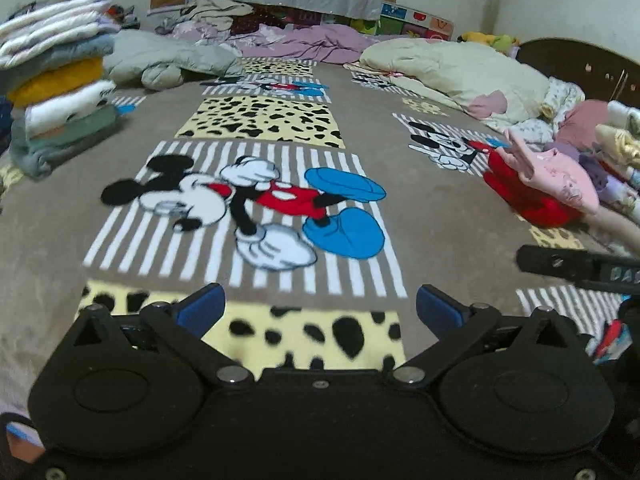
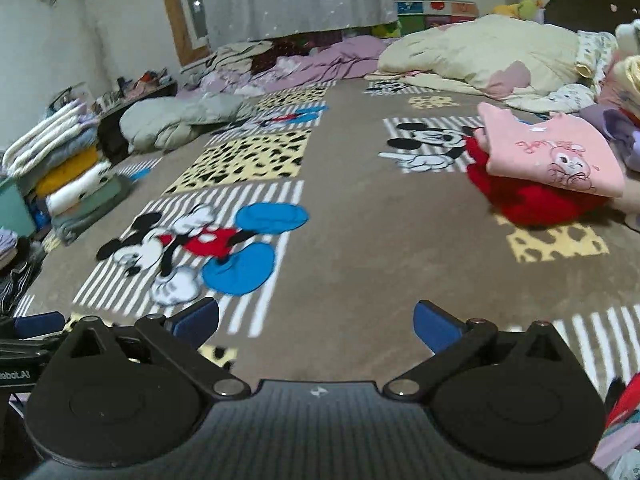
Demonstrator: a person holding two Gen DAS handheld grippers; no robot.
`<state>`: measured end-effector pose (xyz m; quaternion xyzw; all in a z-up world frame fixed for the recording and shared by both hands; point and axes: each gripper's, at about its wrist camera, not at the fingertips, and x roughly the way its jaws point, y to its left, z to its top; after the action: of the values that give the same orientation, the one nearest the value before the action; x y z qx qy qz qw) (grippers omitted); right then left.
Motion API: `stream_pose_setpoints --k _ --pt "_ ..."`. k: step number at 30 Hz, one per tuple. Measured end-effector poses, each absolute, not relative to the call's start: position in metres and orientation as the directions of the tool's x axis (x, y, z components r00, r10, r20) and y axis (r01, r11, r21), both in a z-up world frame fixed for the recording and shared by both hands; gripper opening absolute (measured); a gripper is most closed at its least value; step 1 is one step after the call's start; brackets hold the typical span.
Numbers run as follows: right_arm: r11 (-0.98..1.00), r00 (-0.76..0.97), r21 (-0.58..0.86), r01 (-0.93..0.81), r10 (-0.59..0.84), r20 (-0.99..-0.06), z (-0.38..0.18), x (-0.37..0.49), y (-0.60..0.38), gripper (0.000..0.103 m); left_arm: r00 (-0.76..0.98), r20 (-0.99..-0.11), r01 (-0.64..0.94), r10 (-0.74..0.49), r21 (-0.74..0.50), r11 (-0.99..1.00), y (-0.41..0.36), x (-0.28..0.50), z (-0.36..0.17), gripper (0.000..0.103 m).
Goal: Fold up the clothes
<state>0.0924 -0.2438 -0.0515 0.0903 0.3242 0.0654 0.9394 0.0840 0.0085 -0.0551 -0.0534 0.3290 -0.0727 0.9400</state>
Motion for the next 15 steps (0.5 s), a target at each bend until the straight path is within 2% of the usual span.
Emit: stream_pose_setpoints --k 4,12,15 --pt "0.978 0.766 0.191 -0.080 0.183 -0.617 -0.050 0.084 -0.223 0.103 0.789 -0.594 0.047 -0.155 -0.193 0.980 0.025 0.064 -0.049 0.103" --pt "0.988 0.746 0.121 -0.092 0.149 -0.649 -0.048 0.067 -0.195 0.103 0.803 -0.592 -0.011 -0.074 -0.139 0.990 0.030 0.045 -0.039 0.103" --pt "0.991 0.741 0.102 -0.091 0.136 -0.657 -0.046 0.060 -0.187 0.103 0.804 -0.588 0.015 -0.089 -0.129 0.991 0.028 0.041 -0.038 0.103"
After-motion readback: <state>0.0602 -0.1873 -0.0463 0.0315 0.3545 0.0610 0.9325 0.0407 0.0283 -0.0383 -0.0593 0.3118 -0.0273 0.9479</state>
